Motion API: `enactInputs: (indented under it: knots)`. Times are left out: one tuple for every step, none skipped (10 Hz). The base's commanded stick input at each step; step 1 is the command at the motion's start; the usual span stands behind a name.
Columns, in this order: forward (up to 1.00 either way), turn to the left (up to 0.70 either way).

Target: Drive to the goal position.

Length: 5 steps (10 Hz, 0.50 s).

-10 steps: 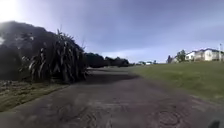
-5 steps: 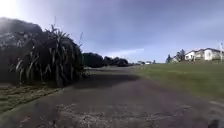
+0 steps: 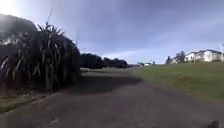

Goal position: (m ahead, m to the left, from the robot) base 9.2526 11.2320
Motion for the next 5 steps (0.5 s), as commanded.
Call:
enactInputs:
  knots:
    - [1.00, 0.00]
    - [1.00, 0.00]
    - [1.00, 0.00]
    - [1.00, 0.00]
    - [1.00, 0.00]
